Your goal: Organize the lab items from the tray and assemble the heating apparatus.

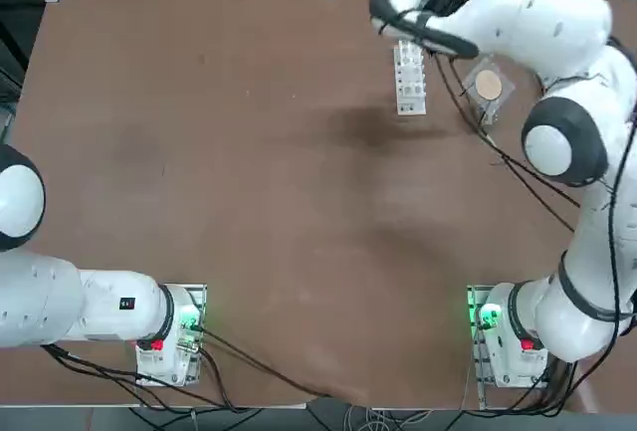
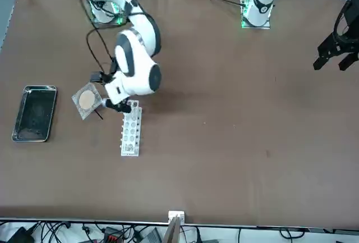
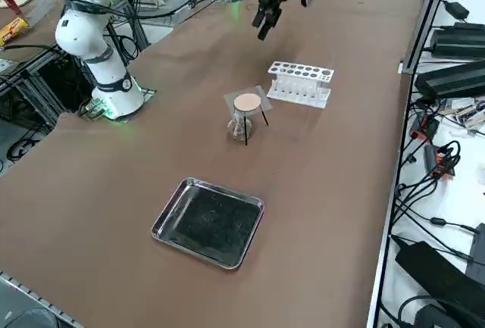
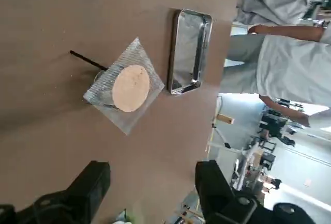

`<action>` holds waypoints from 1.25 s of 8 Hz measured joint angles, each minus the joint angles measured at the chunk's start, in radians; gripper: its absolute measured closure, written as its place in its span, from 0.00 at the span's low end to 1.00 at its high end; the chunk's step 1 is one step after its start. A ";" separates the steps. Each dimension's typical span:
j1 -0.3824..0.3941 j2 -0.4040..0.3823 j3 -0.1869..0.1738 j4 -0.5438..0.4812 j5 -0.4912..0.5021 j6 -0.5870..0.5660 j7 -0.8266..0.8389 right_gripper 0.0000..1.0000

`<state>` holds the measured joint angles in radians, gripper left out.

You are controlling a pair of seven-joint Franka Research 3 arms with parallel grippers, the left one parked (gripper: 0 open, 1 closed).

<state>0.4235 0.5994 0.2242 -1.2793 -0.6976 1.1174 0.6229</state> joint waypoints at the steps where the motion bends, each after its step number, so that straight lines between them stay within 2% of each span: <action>1: -0.042 -0.023 -0.001 0.001 0.027 0.024 -0.055 0.00; 3: -0.133 -0.071 -0.003 0.005 0.109 0.081 -0.152 0.00; 7: -0.326 -0.193 -0.006 0.010 0.350 0.185 -0.323 0.00; 10: -0.468 -0.245 -0.007 0.010 0.516 0.272 -0.438 0.00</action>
<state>-0.0449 0.3541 0.2169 -1.2696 -0.1813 1.3889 0.1852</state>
